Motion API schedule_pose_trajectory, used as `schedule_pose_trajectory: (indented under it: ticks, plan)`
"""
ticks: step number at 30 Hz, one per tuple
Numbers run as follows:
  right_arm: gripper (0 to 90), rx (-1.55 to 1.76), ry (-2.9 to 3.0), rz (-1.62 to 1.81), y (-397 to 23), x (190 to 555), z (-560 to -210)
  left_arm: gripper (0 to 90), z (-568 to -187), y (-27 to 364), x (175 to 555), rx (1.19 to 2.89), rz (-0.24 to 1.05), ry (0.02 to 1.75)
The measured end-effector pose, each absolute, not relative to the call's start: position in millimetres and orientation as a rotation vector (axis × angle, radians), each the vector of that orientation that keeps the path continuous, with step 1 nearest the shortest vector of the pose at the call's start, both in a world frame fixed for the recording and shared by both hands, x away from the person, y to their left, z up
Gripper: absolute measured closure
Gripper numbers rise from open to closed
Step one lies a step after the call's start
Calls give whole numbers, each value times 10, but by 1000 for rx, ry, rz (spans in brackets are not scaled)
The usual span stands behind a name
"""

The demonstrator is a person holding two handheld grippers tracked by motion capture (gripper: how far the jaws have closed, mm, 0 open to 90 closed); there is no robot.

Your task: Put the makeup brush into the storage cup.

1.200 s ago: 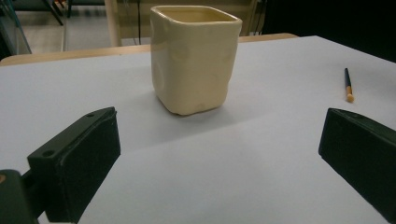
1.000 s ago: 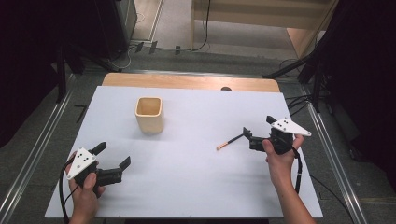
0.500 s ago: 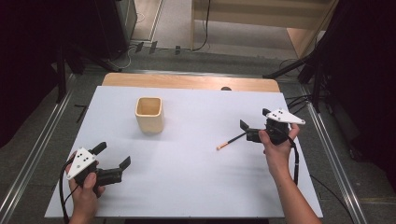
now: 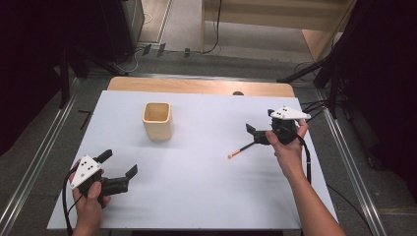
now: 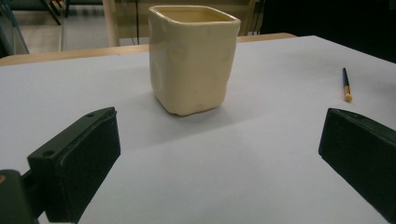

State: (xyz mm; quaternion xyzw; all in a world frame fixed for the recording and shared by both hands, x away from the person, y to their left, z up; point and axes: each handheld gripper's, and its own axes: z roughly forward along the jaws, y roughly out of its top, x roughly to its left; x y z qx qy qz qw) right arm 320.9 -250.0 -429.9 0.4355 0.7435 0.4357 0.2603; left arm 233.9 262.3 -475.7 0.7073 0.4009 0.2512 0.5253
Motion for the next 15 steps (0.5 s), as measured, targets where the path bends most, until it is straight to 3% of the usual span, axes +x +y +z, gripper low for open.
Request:
schedule_pose_trajectory:
  ticks: [15]
  plan:
    - [53, 1126, 2335, 1023, -2388, 3445, -4309, 0, -4755, 2618, 2337, 1693, 598, 956]
